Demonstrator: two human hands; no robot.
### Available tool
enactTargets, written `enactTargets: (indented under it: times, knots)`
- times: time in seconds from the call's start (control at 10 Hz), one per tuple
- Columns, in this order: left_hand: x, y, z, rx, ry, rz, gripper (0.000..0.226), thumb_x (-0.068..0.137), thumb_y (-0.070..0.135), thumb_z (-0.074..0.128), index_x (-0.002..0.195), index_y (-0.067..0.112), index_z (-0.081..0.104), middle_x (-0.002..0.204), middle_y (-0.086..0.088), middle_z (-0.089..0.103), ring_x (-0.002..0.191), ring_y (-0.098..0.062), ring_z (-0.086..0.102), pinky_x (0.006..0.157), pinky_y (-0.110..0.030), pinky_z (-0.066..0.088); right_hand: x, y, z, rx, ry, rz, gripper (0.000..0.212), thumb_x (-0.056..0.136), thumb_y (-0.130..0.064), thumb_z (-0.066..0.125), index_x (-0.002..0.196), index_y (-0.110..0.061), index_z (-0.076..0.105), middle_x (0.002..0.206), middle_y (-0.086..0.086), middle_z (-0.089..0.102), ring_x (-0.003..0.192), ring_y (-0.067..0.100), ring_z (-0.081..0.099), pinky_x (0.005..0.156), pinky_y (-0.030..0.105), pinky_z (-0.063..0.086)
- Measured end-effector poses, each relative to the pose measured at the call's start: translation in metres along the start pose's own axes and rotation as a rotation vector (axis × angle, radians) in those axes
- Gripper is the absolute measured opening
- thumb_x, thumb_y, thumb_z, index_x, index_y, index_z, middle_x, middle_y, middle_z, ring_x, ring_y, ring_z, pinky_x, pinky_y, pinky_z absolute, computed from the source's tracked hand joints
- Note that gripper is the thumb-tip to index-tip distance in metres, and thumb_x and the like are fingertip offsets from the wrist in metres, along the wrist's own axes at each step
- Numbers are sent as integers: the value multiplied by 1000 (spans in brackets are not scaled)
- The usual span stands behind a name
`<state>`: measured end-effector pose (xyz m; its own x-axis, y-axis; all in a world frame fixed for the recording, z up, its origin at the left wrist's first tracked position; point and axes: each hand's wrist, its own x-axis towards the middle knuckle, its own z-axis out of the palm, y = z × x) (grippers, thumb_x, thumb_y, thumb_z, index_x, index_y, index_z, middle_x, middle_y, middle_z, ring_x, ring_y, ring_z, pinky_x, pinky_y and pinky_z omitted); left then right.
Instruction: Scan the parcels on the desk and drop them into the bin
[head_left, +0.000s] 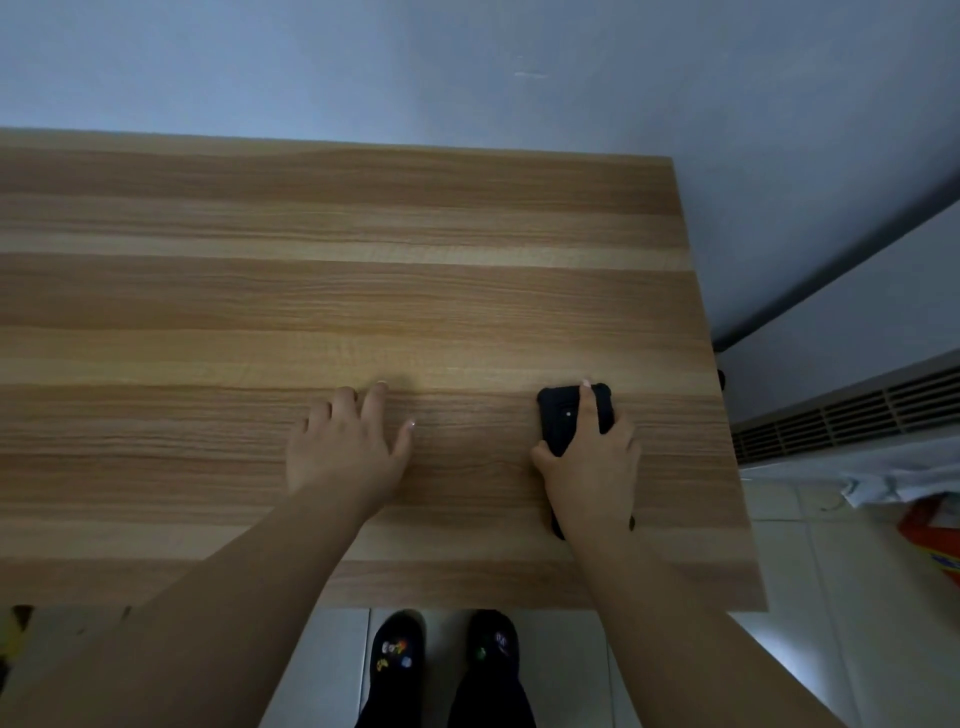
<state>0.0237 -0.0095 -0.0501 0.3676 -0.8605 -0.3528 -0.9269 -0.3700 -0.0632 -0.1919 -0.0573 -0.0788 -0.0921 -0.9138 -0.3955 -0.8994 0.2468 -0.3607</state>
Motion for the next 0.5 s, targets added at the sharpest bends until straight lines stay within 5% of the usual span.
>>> enactTargets:
  times: [0.3, 0.5]
  knots:
    - [-32, -8, 3, -14, -7, -46, 65, 98, 60, 21, 154, 26, 23, 146, -9, 41, 131, -30, 43, 103, -41, 36, -5, 8, -7, -128, -38, -32, 87, 96, -57, 53, 160, -29, 2, 157, 16, 22, 139, 32, 29, 109, 42, 33]
    - [-60, -24, -24, 11, 70, -120, 58, 98, 58, 24, 144, 25, 37, 141, -8, 47, 126, -30, 47, 99, -41, 39, -25, -16, -41, -86, 67, -179, 64, 101, -51, 43, 157, -24, 25, 155, 12, 31, 137, 29, 34, 102, 41, 40]
